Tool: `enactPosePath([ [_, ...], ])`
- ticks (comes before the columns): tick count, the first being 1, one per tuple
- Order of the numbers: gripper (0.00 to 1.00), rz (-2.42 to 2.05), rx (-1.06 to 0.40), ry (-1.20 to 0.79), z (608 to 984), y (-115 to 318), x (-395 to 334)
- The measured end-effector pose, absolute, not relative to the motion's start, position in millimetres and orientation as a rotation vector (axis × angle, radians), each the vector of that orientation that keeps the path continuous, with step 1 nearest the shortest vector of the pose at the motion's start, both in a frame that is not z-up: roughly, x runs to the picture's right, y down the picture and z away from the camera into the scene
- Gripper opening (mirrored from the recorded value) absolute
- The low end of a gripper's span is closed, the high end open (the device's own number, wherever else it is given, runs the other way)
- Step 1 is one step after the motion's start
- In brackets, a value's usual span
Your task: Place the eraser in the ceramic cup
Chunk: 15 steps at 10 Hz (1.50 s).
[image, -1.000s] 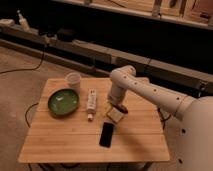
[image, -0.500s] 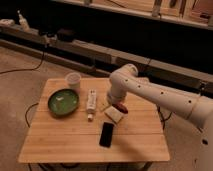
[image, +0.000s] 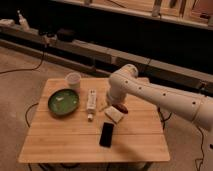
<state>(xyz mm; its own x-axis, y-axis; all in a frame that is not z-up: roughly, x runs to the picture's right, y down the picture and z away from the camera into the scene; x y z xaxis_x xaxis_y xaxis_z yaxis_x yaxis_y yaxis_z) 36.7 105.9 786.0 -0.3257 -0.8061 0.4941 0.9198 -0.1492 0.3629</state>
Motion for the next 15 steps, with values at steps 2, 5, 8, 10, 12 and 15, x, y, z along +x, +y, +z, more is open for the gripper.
enactPosePath([
  [2,0.8,-1.602,-0.263,-0.886,768,124,26],
  [5,0.8,-1.379,-0.366,-1.033,740,140,26],
  [8,0.8,-1.357,-0.397,-1.034,741,143,28],
  [10,0.8,-1.321,-0.495,-0.982,751,152,38],
  [12,0.8,-1.244,-0.655,-0.869,764,167,56],
  [15,0.8,-1.092,-0.859,-0.704,778,202,66],
])
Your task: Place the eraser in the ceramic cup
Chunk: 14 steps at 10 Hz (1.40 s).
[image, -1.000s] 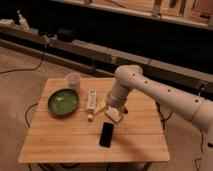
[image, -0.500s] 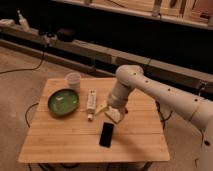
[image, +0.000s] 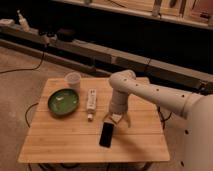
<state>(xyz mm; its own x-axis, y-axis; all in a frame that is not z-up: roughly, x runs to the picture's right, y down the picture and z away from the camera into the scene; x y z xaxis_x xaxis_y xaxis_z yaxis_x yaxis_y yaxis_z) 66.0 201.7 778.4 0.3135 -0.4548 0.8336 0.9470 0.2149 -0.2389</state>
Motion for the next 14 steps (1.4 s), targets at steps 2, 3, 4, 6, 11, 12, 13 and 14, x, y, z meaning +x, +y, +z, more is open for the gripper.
enactPosePath([
  [2,0.8,-1.079,-0.863,-0.653,792,217,47],
  [3,0.8,-1.088,-0.844,-0.644,798,221,39],
  [4,0.8,-1.105,-0.798,-0.649,806,221,27],
  [6,0.8,-1.14,-0.741,-0.692,816,219,17],
  [11,0.74,-1.112,-0.722,-0.825,824,233,38],
  [12,0.65,-1.104,-0.728,-0.843,826,235,42],
  [13,0.53,-1.098,-0.736,-0.862,828,236,45],
  [14,0.42,-1.097,-0.745,-0.876,830,236,46],
])
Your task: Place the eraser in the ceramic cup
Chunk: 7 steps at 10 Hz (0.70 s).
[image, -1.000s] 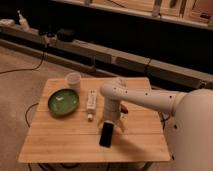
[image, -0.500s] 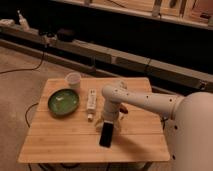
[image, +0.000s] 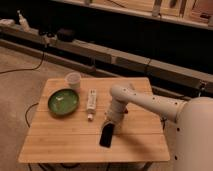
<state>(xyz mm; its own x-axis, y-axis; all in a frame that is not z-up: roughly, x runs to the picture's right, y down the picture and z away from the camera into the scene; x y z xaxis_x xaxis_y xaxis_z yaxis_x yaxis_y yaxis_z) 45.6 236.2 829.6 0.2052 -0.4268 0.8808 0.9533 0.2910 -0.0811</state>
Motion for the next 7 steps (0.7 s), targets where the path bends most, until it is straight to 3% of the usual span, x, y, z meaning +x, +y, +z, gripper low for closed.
enactPosePath([
  [3,0.15,-1.091,-0.762,-0.914,833,235,46],
  [7,0.13,-1.093,-0.653,-0.986,809,184,34],
])
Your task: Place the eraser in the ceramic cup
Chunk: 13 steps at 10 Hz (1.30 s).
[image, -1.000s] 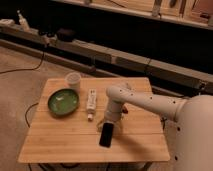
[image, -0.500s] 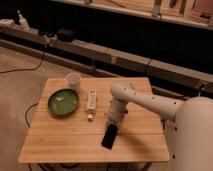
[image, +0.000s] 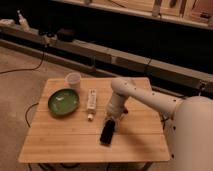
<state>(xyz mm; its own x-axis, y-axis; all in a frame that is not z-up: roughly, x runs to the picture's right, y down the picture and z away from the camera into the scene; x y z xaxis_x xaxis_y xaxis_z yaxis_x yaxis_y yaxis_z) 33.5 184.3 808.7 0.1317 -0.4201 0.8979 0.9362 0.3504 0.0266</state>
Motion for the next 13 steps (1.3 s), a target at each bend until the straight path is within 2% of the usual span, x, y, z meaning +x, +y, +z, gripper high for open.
enactPosePath([
  [3,0.13,-1.07,-0.547,-0.993,780,125,41],
  [6,0.13,-1.016,-0.474,-0.977,774,78,57],
  [11,0.13,-1.007,-0.468,-0.97,776,72,59],
  [13,0.13,-0.924,-0.485,-0.904,791,54,61],
])
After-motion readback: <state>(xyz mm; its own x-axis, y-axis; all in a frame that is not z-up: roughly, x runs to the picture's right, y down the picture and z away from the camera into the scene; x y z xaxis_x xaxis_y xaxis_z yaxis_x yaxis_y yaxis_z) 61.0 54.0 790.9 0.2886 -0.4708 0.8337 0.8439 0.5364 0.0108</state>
